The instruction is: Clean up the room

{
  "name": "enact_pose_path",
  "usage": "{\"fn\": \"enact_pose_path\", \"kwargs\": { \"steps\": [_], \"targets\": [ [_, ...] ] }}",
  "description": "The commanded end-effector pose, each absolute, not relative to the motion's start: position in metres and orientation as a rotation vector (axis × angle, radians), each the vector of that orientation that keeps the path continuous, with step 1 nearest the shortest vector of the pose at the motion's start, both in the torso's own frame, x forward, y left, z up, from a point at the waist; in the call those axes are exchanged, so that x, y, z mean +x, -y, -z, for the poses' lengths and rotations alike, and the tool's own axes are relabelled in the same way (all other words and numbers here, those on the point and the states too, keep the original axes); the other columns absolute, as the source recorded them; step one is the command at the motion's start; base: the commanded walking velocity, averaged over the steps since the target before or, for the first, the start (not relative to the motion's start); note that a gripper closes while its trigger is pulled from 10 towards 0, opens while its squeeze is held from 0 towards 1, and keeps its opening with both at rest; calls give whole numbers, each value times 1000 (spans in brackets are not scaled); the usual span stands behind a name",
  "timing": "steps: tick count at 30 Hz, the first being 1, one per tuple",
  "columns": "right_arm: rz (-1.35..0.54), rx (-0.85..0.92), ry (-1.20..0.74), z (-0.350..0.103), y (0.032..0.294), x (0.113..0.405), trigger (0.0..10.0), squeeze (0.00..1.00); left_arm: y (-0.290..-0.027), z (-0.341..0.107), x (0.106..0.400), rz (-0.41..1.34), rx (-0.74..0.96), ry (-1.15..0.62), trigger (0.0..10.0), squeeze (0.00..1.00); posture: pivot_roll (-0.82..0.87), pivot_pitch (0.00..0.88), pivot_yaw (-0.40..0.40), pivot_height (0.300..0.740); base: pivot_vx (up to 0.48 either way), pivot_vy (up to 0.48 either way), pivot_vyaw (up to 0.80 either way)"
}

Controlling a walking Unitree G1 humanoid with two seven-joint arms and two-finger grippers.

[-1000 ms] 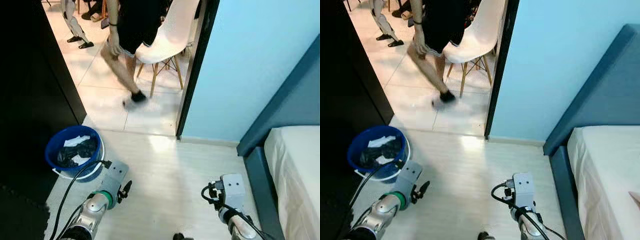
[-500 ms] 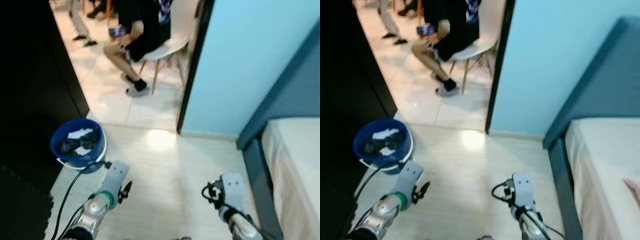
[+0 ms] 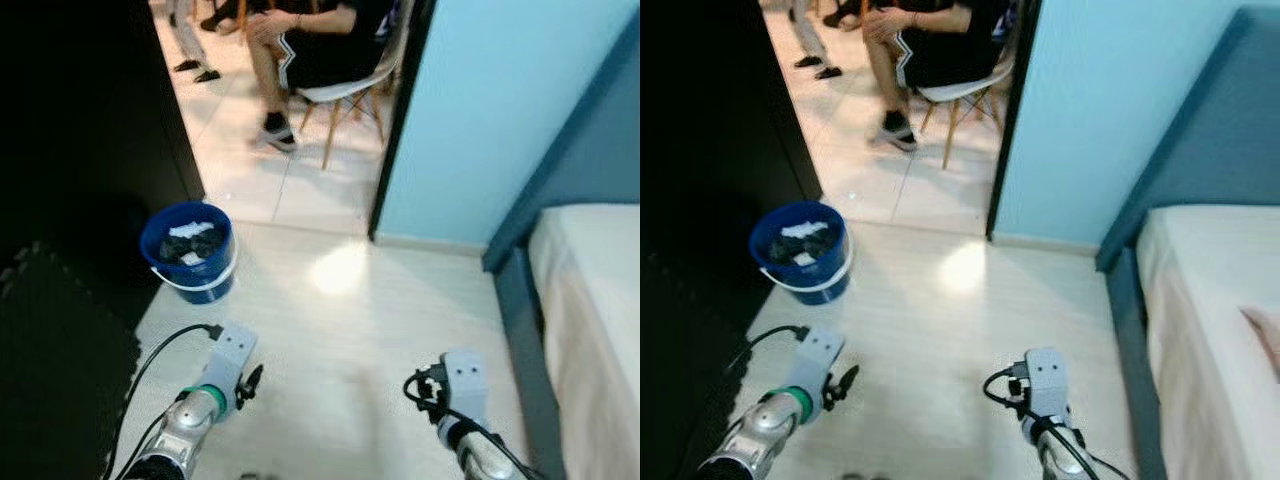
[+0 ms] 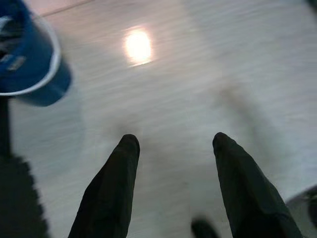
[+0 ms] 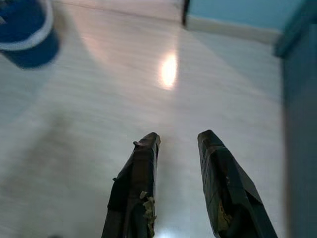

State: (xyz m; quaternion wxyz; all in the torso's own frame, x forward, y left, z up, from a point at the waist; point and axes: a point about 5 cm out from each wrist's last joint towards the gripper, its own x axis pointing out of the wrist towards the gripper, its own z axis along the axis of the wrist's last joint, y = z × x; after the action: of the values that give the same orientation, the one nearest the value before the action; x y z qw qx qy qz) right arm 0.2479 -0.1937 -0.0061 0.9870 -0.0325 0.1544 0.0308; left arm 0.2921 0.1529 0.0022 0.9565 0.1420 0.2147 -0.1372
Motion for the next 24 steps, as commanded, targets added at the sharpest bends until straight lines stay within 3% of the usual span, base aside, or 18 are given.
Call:
{"fn": "enact_pose_path", "kwargs": {
  "steps": [1,18,24],
  "targets": [
    [-66,-40,-337,12,188,243,10000,0,-161,7,283,271,298,-482,10000,0,-33,95,44,722,-386,0,0],
    [-66,-36,-341,13,189,243,10000,0,-160,8,282,274,300,-487,10000,0,-33,99,44,722,-375,0,0],
    [-61,-20,-351,14,189,242,10000,0,-160,11,280,278,292,-513,10000,0,-30,102,42,722,0,0,-267]
  ]
}}
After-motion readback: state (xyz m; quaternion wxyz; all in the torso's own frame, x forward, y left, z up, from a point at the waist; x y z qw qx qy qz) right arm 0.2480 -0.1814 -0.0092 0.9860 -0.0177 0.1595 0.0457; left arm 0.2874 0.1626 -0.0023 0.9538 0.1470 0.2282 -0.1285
